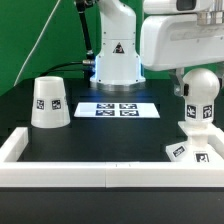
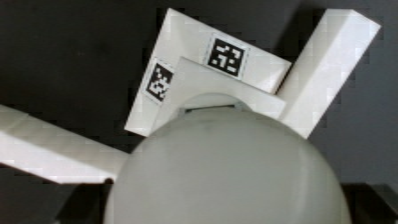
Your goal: Assemble lamp
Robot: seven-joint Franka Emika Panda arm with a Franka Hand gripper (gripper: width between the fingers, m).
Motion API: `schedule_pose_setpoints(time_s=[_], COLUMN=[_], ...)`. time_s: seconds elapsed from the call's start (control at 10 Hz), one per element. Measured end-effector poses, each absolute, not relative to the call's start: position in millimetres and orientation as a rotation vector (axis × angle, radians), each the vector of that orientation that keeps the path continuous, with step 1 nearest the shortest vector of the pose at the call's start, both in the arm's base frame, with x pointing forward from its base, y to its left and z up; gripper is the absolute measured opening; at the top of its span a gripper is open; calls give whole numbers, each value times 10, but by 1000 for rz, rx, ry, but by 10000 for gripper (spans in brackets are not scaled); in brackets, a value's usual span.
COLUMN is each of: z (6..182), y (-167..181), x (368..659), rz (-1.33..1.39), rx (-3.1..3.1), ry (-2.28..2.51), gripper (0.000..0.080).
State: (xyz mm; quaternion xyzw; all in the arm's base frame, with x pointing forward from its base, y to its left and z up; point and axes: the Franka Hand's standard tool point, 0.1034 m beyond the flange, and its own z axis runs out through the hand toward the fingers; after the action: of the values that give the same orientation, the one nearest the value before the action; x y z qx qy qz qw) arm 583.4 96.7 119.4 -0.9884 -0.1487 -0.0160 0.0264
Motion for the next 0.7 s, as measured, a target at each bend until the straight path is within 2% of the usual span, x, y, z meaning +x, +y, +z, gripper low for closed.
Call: schedule_pose_setpoints(time_s=[0.4,0.7], z=[1188,1185], y=[1021,1026], x=[5826,5822], rz=[-27,-12], rx=[-3067,-3024], ry=[260,555], gripper=[577,578])
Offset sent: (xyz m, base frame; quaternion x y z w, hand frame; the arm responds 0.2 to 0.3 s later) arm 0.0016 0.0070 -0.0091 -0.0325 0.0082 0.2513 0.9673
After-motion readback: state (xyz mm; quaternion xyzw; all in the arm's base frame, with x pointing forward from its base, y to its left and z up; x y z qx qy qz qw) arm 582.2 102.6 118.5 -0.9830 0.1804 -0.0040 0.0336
